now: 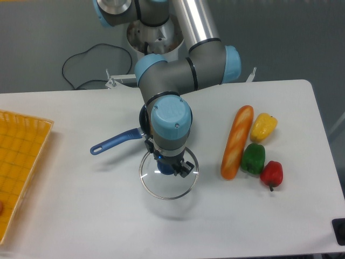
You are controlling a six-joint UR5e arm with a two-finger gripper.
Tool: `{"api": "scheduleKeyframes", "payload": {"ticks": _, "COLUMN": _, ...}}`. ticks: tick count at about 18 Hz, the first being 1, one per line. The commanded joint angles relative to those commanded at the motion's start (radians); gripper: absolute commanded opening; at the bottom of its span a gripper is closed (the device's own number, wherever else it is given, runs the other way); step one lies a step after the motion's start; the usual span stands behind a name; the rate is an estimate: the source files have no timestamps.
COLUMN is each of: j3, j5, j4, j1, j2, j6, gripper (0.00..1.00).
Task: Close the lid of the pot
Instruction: 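Carry the glass lid in the gripper toward the blue saucepan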
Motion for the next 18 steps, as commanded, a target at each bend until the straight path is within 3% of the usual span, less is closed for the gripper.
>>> {"api": "scheduleKeyframes", "payload": {"ticks": 9, "j3": -0.005, "j5": 0.002, "j4": -0.006, "j1": 0.000, "j2": 0.008, "j6": 0.000, "gripper": 0.34}}
{"api": "scheduleKeyframes", "payload": {"ticks": 12, "j3": 0.005, "j5": 0.020, "j4": -0.057, "j1": 0.003, "j2": 0.020, "j6": 0.000, "gripper": 0.34}}
{"api": "scheduleKeyframes", "payload": {"ticks": 18, "j3": 0.002, "j5": 0.023, "j4": -0.104, "j1": 0.008, "j2": 0.043, "j6": -0.002, "gripper": 0.34}}
